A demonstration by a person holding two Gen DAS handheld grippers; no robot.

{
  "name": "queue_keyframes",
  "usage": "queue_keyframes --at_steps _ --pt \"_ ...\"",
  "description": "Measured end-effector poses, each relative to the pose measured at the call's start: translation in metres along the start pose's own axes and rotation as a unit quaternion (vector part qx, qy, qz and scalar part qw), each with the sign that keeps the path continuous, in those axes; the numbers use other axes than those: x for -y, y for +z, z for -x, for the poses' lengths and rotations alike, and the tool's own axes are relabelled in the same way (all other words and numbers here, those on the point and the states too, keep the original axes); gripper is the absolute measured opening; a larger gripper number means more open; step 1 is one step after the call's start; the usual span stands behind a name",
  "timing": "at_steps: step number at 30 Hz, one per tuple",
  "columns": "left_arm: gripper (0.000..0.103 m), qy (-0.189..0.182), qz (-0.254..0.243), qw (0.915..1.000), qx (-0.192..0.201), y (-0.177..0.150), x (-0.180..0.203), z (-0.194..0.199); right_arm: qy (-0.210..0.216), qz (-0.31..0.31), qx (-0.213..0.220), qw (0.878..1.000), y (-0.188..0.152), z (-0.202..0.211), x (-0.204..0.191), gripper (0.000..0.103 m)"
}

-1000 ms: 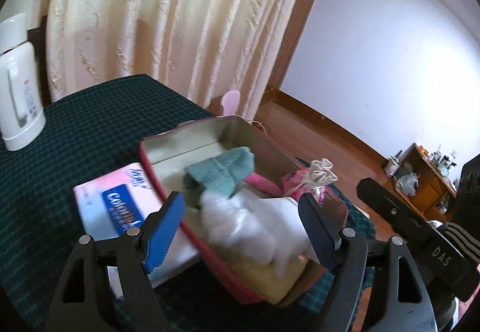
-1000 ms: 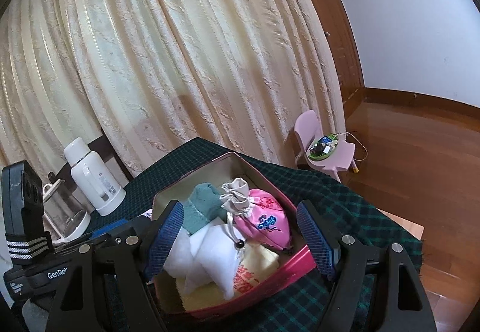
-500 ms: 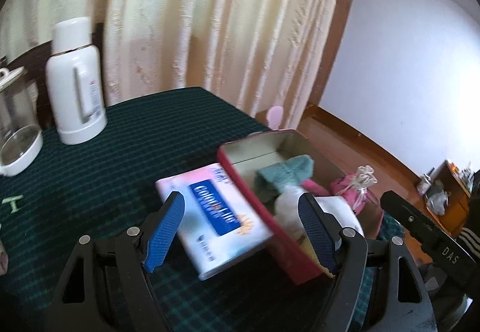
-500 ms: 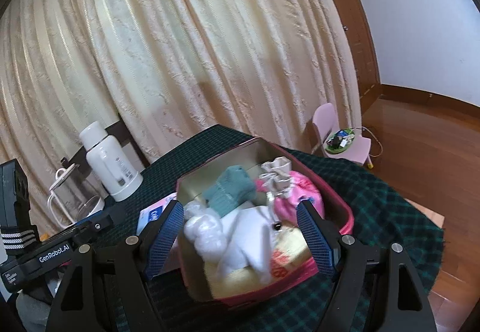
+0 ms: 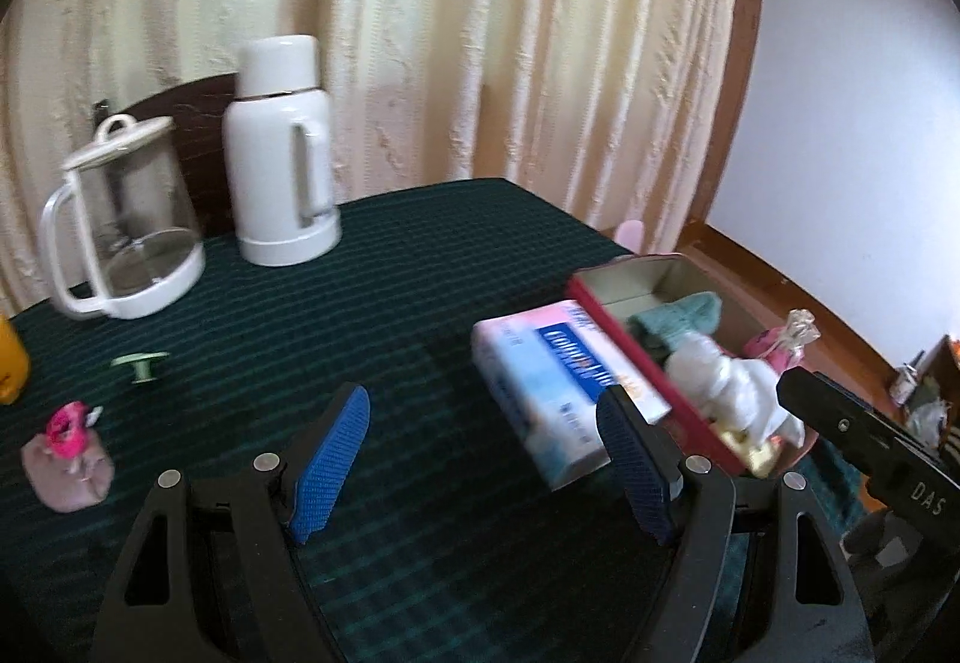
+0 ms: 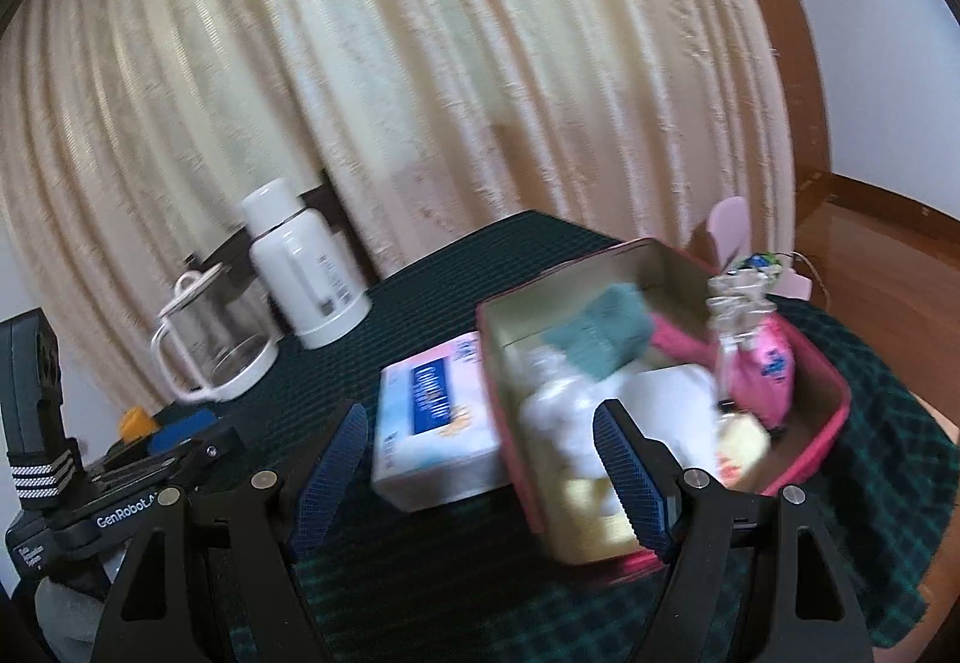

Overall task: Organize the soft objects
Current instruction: 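Move both tools back from the box toward the remaining items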

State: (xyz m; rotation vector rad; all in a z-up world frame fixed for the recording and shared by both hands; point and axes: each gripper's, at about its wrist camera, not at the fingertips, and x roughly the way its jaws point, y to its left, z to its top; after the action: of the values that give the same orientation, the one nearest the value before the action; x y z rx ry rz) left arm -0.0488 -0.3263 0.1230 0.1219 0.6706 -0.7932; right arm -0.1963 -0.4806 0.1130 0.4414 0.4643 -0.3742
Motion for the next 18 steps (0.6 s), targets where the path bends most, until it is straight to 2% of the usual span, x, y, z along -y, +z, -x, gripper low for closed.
queue_keyframes --at_steps 11,18 --pt "0.079 0.05 0.051 0.9974 0.007 -0.022 -0.066 0.034 0.04 0.043 -0.028 0.998 -0.015 -0.011 -0.048 0.081" --pt "0.079 0.082 0.076 0.9937 0.007 -0.034 -0.111 0.054 0.072 0.068 -0.07 0.993 -0.033 -0.027 -0.081 0.077"
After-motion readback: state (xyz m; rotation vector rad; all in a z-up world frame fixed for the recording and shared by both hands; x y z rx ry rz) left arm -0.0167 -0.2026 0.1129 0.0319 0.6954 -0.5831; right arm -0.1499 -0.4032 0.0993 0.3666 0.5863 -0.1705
